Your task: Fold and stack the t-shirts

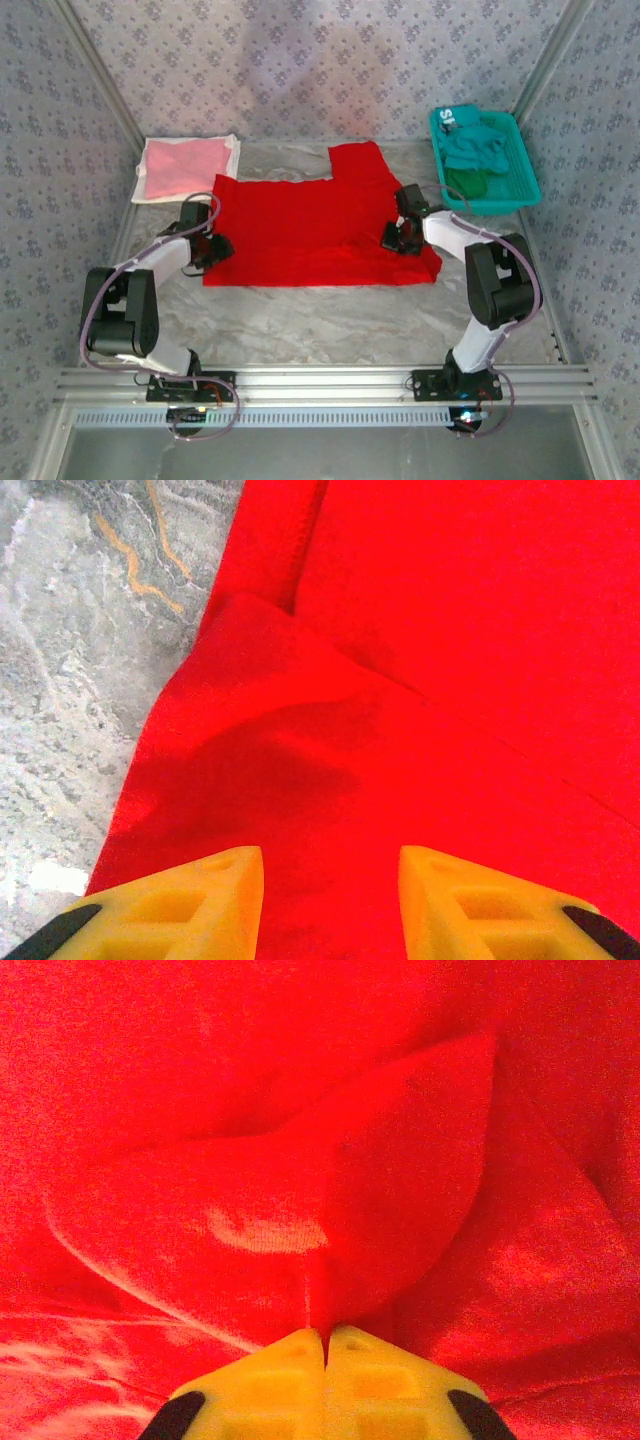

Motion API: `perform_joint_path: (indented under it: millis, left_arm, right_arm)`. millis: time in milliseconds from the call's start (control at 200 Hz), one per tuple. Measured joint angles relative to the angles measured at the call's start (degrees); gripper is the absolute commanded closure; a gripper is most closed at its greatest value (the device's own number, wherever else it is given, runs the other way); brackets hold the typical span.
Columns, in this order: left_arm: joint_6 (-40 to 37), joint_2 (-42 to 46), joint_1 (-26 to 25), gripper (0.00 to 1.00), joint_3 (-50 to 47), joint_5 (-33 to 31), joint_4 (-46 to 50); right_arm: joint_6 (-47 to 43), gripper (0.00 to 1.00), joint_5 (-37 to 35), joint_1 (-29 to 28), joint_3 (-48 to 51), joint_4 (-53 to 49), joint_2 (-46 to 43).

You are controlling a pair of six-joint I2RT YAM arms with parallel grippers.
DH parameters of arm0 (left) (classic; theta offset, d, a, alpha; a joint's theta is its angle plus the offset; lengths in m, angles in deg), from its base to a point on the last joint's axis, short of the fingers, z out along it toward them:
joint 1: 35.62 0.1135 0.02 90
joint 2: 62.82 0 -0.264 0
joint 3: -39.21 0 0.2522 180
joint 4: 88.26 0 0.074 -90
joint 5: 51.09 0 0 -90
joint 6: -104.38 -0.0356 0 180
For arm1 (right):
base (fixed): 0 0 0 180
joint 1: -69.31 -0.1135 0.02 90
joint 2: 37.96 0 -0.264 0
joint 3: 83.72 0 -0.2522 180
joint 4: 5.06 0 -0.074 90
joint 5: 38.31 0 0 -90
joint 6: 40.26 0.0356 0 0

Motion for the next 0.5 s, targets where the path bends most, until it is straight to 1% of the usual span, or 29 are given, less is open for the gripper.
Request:
perform_joint_path:
  millis: [145, 280, 440, 500]
  left_arm:
    - [0.0, 0.7, 0.0, 0.60, 0.0, -0.7, -0.4]
    - [0.0, 2.0, 0.0, 0.60, 0.0, -1.5, -0.4]
    - [0.0, 2.1, 0.0, 0.61, 0.0, -1.6, -0.7]
    - [0.0, 2.1, 0.0, 0.61, 0.0, -1.6, -0.9]
  right_arm:
    - [-0.2, 1.00, 0.0, 0.0, -4.0, -0.2, 0.0]
    - [-0.2, 1.00, -0.2, 0.6, -9.7, -2.3, 0.1]
    - [-0.3, 1.00, -0.5, 2.6, -18.6, -3.8, 4.3]
    - [-0.3, 0.93, -0.4, 3.5, -20.9, -4.1, 6.7]
